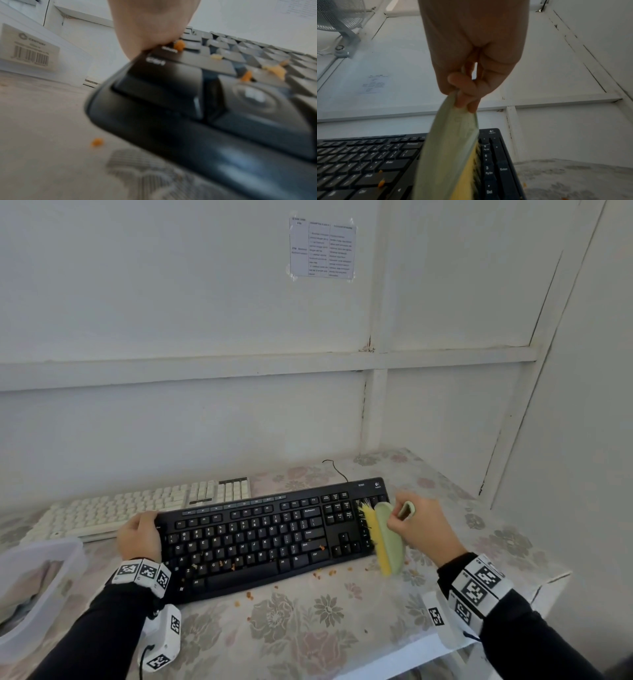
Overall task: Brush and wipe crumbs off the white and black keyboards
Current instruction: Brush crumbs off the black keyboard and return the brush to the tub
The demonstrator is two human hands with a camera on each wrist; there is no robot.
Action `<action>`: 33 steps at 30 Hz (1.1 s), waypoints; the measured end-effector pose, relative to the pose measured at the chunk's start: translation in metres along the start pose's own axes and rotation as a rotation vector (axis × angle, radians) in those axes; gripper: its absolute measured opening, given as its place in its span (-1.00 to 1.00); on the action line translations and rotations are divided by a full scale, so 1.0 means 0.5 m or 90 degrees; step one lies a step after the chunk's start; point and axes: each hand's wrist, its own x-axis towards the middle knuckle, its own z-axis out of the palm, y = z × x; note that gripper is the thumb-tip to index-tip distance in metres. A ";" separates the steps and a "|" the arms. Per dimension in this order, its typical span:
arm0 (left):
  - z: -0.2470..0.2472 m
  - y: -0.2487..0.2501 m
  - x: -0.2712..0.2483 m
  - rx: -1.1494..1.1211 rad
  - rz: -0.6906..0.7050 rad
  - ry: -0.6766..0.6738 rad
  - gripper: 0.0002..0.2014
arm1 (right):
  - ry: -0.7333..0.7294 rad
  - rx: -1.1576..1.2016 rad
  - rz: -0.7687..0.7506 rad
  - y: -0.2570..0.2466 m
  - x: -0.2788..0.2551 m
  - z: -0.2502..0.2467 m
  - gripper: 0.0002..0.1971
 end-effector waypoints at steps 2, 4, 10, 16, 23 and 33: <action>0.000 0.001 0.001 -0.002 0.002 0.001 -0.80 | 0.051 0.020 -0.027 -0.006 0.003 -0.006 -0.77; 0.001 0.004 -0.002 0.001 0.005 0.005 -0.82 | 0.133 0.050 -0.069 -0.016 0.008 -0.007 -0.77; 0.001 0.014 -0.017 0.022 0.023 0.017 -0.84 | 0.099 0.023 -0.086 -0.003 0.017 0.011 -0.63; 0.000 0.019 -0.025 0.041 0.035 0.016 -0.83 | 0.052 0.015 -0.015 0.013 0.014 -0.022 -0.72; 0.002 0.024 -0.029 0.023 0.022 0.030 -0.83 | 0.108 0.087 -0.055 -0.006 0.025 -0.003 -0.79; 0.003 0.018 -0.025 0.012 0.030 0.024 -0.85 | -0.118 -0.038 0.196 0.038 0.017 0.020 -0.78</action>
